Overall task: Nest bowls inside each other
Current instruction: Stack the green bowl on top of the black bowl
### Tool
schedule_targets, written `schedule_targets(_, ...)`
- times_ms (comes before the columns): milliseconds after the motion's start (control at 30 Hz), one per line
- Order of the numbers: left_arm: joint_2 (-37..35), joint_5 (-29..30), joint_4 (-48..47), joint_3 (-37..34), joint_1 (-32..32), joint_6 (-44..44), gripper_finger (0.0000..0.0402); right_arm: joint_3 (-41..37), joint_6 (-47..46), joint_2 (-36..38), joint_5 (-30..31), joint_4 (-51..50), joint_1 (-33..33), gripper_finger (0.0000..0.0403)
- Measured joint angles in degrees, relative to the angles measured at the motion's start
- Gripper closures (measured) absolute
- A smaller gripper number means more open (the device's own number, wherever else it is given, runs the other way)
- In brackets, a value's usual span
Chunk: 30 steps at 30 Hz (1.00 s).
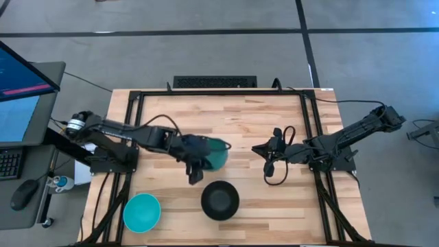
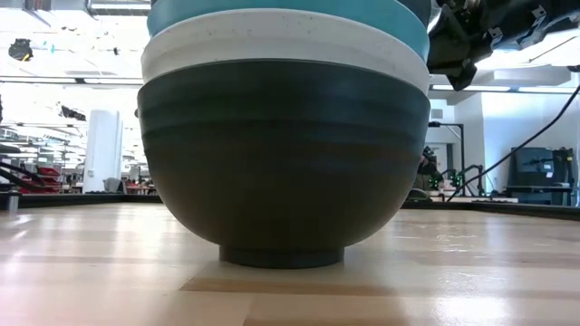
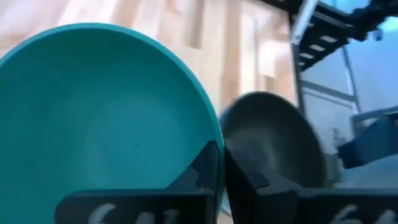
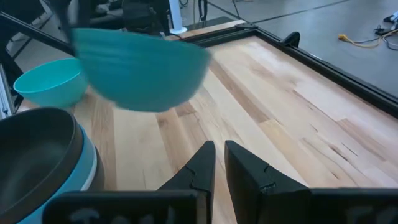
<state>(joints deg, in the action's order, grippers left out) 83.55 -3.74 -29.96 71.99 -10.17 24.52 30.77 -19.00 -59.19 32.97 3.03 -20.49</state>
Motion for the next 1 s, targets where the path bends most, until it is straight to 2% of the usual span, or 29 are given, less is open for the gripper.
schedule_targets(167, -0.02, 2.21, 1.76, -0.01, -4.42, 4.56, 0.0401, -0.01, 0.09, 0.0, 0.0, -1.08, 0.0, 0.0344)
schedule_targets(367, -0.02, 4.55, 6.65, 1.68, -8.86, 3.36, 0.0401, -0.03, 0.04, 0.01, 0.0, -1.33, 0.0, 0.0344)
schedule_targets(567, -0.05, 6.93, 5.16, 6.19, -11.94, 3.7, 0.0401, -0.03, 0.02, -0.01, 0.0, -1.33, 0.0, 0.0344)
schedule_targets(800, 0.43, 10.66, 3.15, 6.49, -16.47, 8.71, 0.0401, -0.03, -0.02, 0.0, 0.01, -1.32, 0.0, 0.0344)
schedule_targets(1000, 3.01, 11.07, 2.75, 6.77, -19.26, 11.92, 0.0401, -0.03, -0.04, -0.01, 0.02, -1.5, 0.03, 0.0344)
